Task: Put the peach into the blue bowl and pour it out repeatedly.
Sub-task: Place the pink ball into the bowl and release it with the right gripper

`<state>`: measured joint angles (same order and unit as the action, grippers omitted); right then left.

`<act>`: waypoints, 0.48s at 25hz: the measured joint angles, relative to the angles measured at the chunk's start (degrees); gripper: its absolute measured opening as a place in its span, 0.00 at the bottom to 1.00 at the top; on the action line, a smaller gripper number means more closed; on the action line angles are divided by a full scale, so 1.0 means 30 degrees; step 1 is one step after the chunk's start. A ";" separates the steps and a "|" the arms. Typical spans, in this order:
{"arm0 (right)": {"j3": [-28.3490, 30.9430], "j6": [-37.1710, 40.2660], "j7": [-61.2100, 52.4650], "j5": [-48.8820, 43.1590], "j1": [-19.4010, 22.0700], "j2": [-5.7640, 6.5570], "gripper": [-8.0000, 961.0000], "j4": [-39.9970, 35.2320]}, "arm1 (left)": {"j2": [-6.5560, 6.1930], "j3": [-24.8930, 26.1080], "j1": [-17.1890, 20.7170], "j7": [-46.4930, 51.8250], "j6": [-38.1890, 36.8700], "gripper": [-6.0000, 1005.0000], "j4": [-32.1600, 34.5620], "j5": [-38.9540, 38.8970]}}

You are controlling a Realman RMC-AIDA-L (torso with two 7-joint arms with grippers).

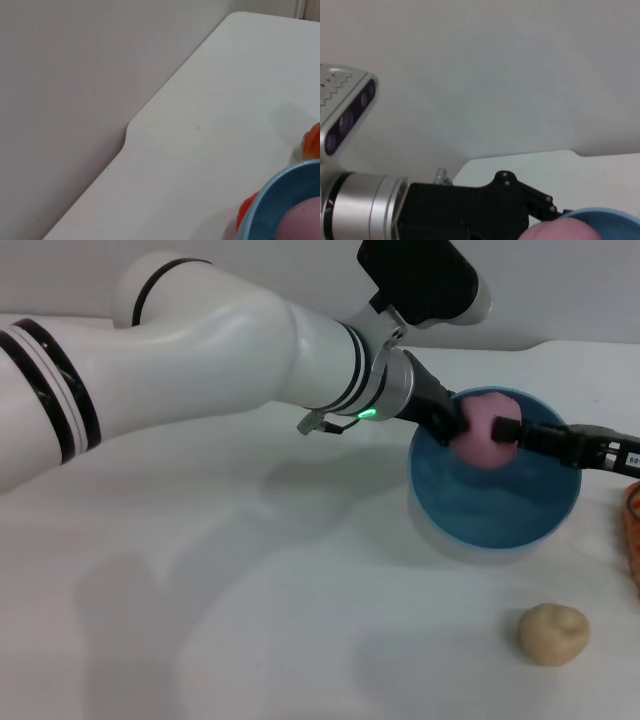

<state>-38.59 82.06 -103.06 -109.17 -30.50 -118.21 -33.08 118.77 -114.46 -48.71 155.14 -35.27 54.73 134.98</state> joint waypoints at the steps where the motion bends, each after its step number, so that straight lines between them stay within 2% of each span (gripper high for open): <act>1: -0.0045 0.0030 0.0001 -0.0100 -0.0034 0.0037 0.41 -0.0033 | -0.0002 0.0003 -0.0013 0.0006 0.0000 0.01 0.0000 -0.0002; 6: -0.0009 -0.0043 0.0008 -0.0284 -0.0097 0.0191 0.41 -0.0065 | -0.0010 -0.0028 -0.0033 0.0013 -0.0049 0.01 0.0000 -0.0023; 12: 0.0607 -0.0379 0.0359 0.0466 0.0138 0.0115 0.54 -0.0099 | -0.0010 -0.0045 0.0000 -0.0084 0.0088 0.01 -0.0047 -0.0029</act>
<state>-36.77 80.92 -101.98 -107.77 -30.09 -117.86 -33.38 118.74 -114.59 -48.71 154.89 -35.00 54.59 134.90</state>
